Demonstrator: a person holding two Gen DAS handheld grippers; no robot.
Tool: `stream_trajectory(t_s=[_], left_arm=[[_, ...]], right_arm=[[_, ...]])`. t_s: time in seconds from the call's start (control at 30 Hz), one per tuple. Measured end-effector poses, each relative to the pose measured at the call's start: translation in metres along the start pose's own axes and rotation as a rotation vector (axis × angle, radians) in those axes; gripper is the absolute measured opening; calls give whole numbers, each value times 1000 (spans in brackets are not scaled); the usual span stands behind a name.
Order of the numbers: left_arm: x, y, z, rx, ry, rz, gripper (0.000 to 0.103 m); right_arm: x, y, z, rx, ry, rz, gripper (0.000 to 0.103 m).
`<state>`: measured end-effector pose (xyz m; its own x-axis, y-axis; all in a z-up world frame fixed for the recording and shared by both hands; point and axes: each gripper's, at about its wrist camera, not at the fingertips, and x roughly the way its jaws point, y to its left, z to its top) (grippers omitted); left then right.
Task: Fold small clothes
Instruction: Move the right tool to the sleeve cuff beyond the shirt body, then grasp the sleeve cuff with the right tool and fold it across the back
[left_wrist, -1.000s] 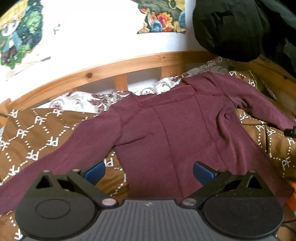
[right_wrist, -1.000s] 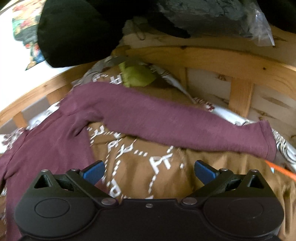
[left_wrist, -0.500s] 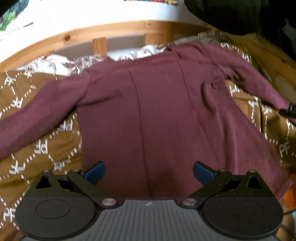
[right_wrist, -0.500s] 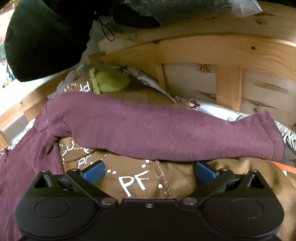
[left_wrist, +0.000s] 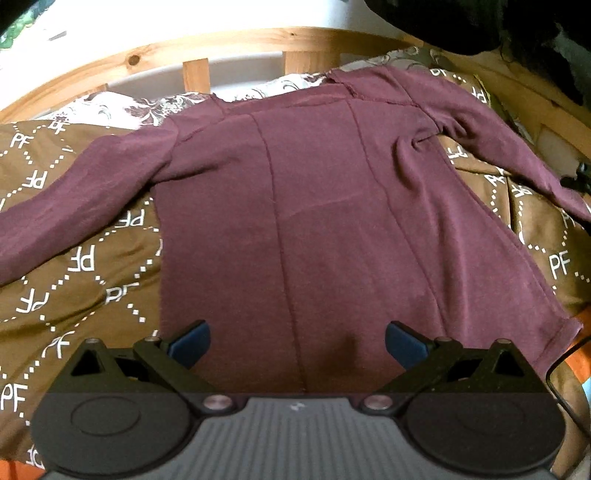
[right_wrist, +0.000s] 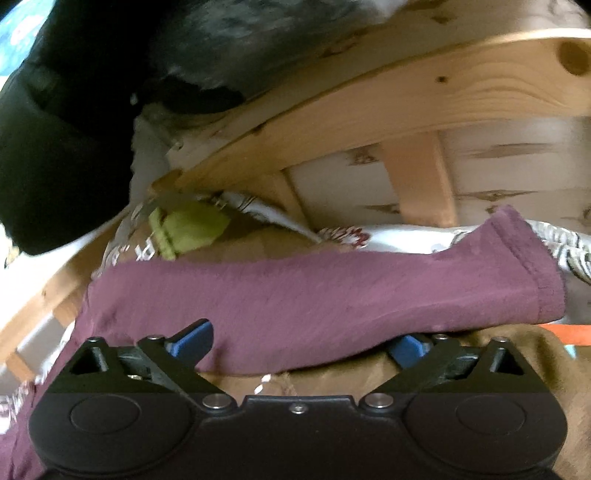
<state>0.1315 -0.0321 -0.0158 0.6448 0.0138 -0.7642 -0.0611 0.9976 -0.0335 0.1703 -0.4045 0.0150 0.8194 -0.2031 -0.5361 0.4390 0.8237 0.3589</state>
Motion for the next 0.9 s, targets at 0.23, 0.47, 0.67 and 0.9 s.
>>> stream_trajectory(t_s=[0.23, 0.47, 0.67, 0.9], left_arm=[[-8, 10, 1, -35, -20, -24, 102], [-17, 30, 0, -129, -56, -72, 102], [-24, 52, -2, -218, -89, -105, 102], [-42, 82, -3, -345, -209, -49, 102]], right_arm=[[5, -12, 7, -14, -65, -132, 48], [-20, 22, 21, -233, -206, -163, 8], [-49, 123, 4, -745, -435, -37, 7], [-78, 212, -83, -1311, -534, 296, 7]])
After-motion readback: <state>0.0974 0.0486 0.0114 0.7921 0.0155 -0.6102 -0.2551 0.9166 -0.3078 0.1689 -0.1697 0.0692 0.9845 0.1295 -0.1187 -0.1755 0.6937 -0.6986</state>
